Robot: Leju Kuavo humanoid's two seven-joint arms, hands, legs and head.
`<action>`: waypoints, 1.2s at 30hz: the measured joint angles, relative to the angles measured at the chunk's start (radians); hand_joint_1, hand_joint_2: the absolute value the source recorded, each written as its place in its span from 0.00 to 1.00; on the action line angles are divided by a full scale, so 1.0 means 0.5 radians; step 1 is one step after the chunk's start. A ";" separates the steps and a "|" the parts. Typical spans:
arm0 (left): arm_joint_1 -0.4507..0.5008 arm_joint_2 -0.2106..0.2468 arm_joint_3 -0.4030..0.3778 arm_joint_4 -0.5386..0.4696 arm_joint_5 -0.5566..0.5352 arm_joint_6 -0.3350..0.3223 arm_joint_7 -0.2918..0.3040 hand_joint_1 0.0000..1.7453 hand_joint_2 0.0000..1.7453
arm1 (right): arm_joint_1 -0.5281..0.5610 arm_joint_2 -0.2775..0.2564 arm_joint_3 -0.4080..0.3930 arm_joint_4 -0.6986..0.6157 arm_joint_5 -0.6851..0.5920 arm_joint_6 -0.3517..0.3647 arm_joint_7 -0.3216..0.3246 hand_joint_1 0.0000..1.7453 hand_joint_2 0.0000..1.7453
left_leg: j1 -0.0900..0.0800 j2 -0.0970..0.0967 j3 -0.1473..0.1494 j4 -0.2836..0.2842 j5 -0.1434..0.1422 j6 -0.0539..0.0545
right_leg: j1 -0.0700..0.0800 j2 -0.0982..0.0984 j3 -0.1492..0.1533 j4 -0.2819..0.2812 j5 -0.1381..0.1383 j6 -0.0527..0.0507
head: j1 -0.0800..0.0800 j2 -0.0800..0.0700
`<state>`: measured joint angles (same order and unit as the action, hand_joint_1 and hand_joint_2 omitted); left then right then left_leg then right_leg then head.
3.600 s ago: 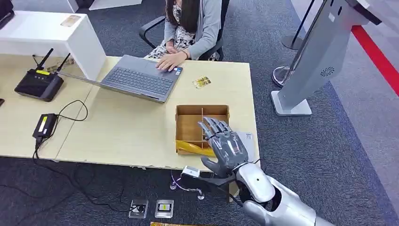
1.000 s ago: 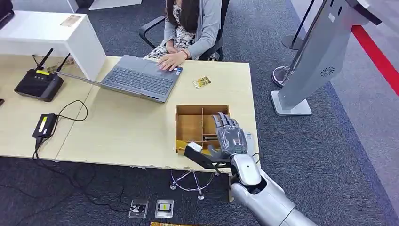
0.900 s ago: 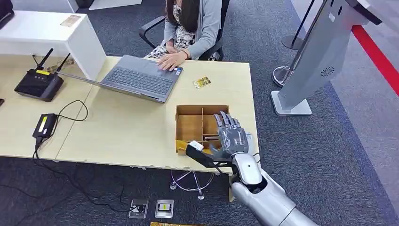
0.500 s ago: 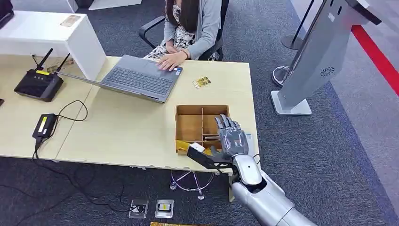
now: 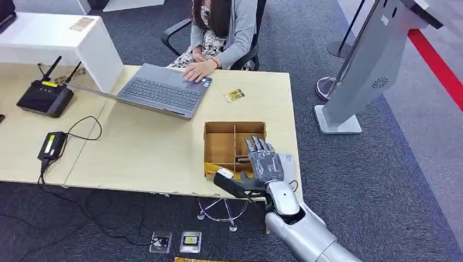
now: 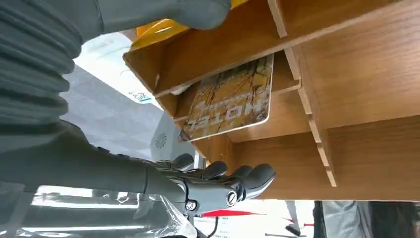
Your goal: Pass the card to the sensor for recognition and then transmit it.
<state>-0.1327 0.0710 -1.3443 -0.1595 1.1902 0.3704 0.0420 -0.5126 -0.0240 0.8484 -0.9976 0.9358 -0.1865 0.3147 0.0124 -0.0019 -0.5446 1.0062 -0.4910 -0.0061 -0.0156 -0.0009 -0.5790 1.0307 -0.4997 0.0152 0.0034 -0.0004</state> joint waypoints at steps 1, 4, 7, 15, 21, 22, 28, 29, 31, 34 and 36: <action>0.000 0.000 0.000 0.000 0.000 0.000 0.000 0.00 0.00 | 0.000 0.001 0.000 0.005 0.000 0.000 -0.001 1.00 1.00 | 0.000 0.000 0.000 0.000 0.000 0.000 | 0.000 0.000 0.000 0.000 0.000 0.000 | 0.000 0.000; 0.000 0.000 0.000 0.000 0.000 0.000 0.000 0.00 0.00 | 0.000 0.006 0.000 0.018 -0.005 0.002 -0.002 1.00 1.00 | 0.000 0.000 0.000 0.000 0.000 0.000 | 0.000 0.000 0.000 0.000 0.000 0.000 | 0.000 0.000; 0.000 0.000 0.000 0.000 0.002 0.004 0.000 0.00 0.00 | 0.000 0.011 0.000 0.027 -0.002 0.002 -0.001 1.00 1.00 | 0.000 0.000 0.000 0.000 0.000 0.000 | 0.000 0.000 0.000 0.000 0.000 0.000 | 0.000 0.000; 0.000 0.000 0.000 0.000 0.002 -0.001 0.000 0.00 0.00 | -0.003 0.014 -0.002 0.027 -0.011 -0.003 -0.001 1.00 1.00 | 0.000 0.000 0.000 0.000 0.000 0.000 | 0.000 0.000 0.000 0.000 0.000 0.000 | -0.001 0.000; 0.000 0.000 0.000 0.000 -0.002 -0.007 0.000 0.00 0.00 | -0.004 0.018 -0.003 0.027 -0.017 0.001 -0.003 1.00 1.00 | 0.000 0.000 0.001 0.000 0.000 0.000 | 0.000 0.000 0.001 0.000 0.000 0.000 | 0.000 0.000; 0.000 0.000 0.000 0.000 -0.002 -0.007 0.000 0.00 0.00 | -0.004 0.018 -0.003 0.027 -0.017 0.001 -0.003 1.00 1.00 | 0.000 0.000 0.001 0.000 0.000 0.000 | 0.000 0.000 0.001 0.000 0.000 0.000 | 0.000 0.000; 0.000 0.000 0.000 0.000 -0.014 -0.008 0.000 0.00 0.00 | -0.004 0.019 -0.004 0.027 -0.030 0.001 -0.007 1.00 1.00 | 0.000 0.000 0.001 0.000 0.000 0.000 | 0.000 0.000 0.001 0.000 0.000 0.000 | 0.000 0.000; 0.000 0.000 0.000 0.000 -0.028 -0.015 0.000 0.00 0.00 | -0.004 0.024 -0.005 0.027 -0.052 -0.003 -0.020 1.00 1.00 | 0.000 0.000 0.001 0.000 0.000 0.000 | 0.000 0.000 0.001 0.000 0.000 0.000 | 0.000 0.000; -0.001 0.000 0.000 0.000 -0.040 -0.023 0.002 0.00 0.00 | -0.004 0.034 -0.006 0.027 -0.084 -0.008 -0.040 1.00 1.00 | 0.000 0.001 0.001 0.000 0.000 0.000 | 0.000 0.001 0.001 0.000 0.000 0.000 | 0.000 0.000; -0.001 0.000 0.000 0.000 -0.040 -0.023 0.002 0.00 0.00 | -0.004 0.034 -0.005 0.027 -0.097 -0.036 -0.054 1.00 1.00 | 0.000 0.001 0.001 0.000 0.000 0.000 | 0.000 0.001 0.001 0.000 0.000 0.000 | 0.000 0.000; -0.001 0.000 0.000 0.000 -0.040 -0.022 0.004 0.00 0.00 | -0.004 0.034 -0.005 0.027 -0.107 -0.066 -0.063 1.00 1.00 | 0.000 0.001 0.001 0.000 0.000 0.000 | 0.000 0.001 0.001 0.000 0.000 0.000 | 0.000 0.000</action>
<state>-0.1332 0.0710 -1.3443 -0.1595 1.1704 0.3594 0.0439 -0.5146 -0.0069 0.8461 -0.9838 0.8823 -0.2194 0.2834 0.0125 -0.0016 -0.5443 1.0062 -0.4910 -0.0062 -0.0155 -0.0006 -0.5787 1.0308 -0.4997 0.0152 0.0034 -0.0004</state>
